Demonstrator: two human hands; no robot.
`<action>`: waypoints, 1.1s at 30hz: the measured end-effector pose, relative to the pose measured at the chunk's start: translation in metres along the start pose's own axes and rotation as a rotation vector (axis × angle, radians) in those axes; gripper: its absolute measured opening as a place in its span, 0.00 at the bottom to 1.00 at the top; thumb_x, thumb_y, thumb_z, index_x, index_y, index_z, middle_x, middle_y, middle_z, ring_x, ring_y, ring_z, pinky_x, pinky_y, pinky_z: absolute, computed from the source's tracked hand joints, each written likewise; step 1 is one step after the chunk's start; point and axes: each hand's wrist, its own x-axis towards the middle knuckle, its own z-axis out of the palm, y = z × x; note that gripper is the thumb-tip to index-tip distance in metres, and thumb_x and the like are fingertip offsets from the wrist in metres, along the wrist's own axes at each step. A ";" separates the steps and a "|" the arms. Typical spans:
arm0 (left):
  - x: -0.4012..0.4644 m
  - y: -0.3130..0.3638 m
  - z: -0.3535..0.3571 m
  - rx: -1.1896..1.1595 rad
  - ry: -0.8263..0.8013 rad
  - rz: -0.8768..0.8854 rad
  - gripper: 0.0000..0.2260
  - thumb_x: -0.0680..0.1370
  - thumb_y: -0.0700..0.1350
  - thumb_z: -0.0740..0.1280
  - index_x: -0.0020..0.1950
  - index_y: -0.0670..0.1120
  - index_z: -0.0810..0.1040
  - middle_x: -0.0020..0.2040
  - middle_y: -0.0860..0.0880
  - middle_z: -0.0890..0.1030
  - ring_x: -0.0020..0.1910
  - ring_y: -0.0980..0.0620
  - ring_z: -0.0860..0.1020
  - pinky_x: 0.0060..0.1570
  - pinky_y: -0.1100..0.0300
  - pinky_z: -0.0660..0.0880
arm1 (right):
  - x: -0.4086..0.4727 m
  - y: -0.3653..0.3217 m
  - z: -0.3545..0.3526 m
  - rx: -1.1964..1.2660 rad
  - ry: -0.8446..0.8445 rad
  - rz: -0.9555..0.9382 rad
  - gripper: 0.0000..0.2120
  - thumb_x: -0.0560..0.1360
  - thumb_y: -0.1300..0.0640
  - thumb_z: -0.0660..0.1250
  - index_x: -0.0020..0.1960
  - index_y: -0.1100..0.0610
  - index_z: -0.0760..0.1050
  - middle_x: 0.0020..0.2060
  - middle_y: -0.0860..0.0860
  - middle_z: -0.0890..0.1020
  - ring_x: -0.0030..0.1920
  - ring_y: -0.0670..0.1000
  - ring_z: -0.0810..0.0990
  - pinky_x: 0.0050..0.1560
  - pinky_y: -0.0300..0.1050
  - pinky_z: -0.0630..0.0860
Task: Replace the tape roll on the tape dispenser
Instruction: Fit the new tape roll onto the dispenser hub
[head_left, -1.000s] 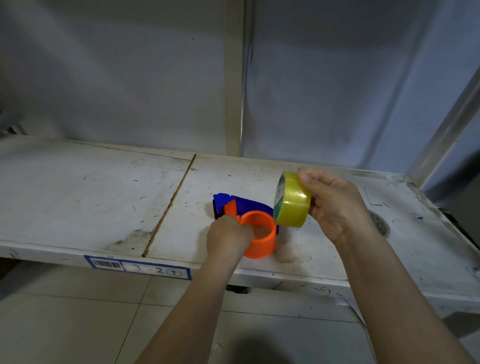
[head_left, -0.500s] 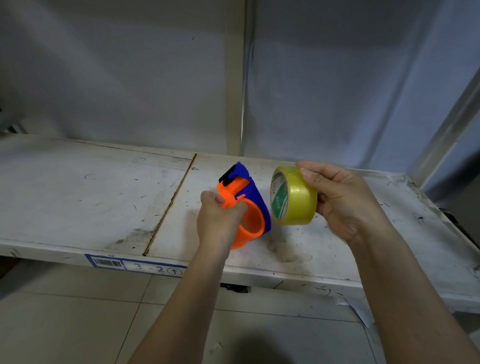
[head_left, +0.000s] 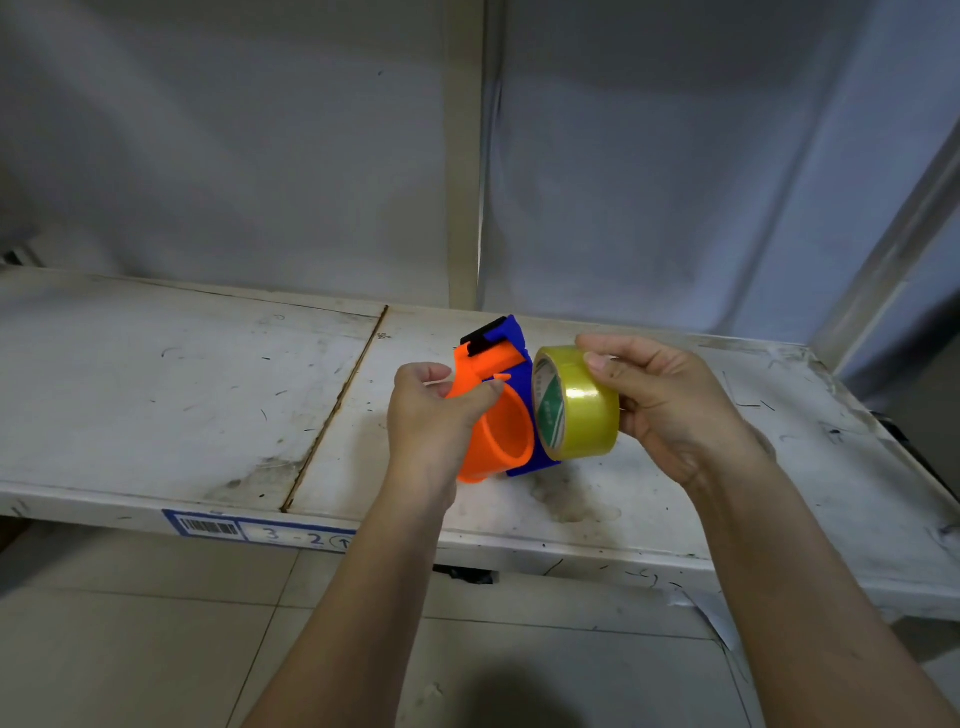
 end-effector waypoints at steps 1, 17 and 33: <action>-0.001 0.001 0.000 -0.028 -0.005 -0.007 0.22 0.70 0.47 0.76 0.59 0.51 0.68 0.54 0.51 0.75 0.44 0.57 0.74 0.32 0.61 0.68 | -0.001 0.000 0.000 -0.021 0.003 0.000 0.07 0.73 0.63 0.68 0.47 0.54 0.82 0.41 0.50 0.86 0.41 0.48 0.84 0.40 0.45 0.82; -0.015 -0.005 0.014 0.214 0.147 0.507 0.11 0.80 0.35 0.56 0.57 0.49 0.66 0.56 0.52 0.71 0.52 0.59 0.72 0.41 0.73 0.71 | -0.010 0.007 0.035 -0.008 0.099 -0.030 0.06 0.74 0.62 0.68 0.48 0.54 0.80 0.42 0.52 0.85 0.41 0.50 0.83 0.45 0.50 0.80; -0.023 -0.007 0.025 0.044 0.165 0.464 0.13 0.80 0.34 0.55 0.52 0.53 0.64 0.50 0.59 0.70 0.48 0.57 0.75 0.39 0.69 0.74 | -0.017 0.033 0.069 -0.104 0.396 -0.029 0.22 0.74 0.40 0.63 0.63 0.50 0.71 0.51 0.51 0.77 0.51 0.48 0.78 0.49 0.45 0.76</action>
